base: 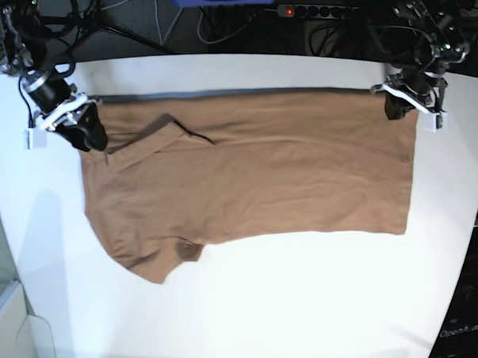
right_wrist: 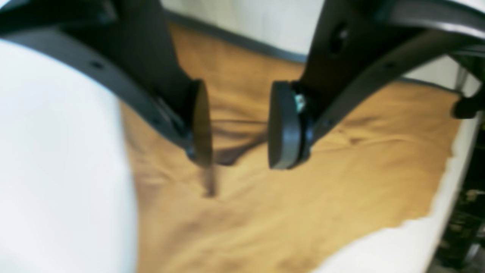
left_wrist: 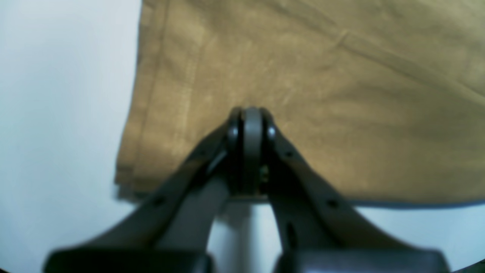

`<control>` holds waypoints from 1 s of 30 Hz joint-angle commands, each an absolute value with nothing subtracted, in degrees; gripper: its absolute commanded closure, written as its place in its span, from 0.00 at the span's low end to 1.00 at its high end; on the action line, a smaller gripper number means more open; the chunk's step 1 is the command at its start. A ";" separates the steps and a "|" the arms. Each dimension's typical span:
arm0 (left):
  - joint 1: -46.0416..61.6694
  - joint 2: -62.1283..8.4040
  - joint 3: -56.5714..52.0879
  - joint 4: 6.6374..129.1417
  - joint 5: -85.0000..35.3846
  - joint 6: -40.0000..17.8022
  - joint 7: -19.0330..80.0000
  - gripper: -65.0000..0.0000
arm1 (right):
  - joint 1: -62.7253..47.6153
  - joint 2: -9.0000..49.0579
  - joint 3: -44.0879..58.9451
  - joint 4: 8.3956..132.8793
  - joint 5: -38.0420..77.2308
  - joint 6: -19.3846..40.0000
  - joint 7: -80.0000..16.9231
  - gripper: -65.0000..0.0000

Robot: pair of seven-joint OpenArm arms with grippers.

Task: Fold the T-shirt properly
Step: 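Release the right gripper and regrasp the shirt near the sleeve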

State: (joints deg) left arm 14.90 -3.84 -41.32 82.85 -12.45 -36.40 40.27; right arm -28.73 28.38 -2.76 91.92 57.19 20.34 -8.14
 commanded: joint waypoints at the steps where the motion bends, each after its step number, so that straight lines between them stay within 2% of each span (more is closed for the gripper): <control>1: 17.10 -3.12 -41.01 81.19 -1.63 -33.80 52.53 0.97 | -28.70 28.79 -2.33 91.82 57.54 20.53 -7.08 0.58; 11: 17.01 -3.12 -41.01 81.19 -1.63 -33.80 52.53 0.97 | -20.35 27.65 -7.16 86.11 57.45 20.62 -10.59 0.58; 30: 16.92 -3.12 -41.01 81.27 -1.63 -33.80 52.53 0.97 | -18.51 26.77 -7.08 85.93 56.31 20.62 -10.95 0.58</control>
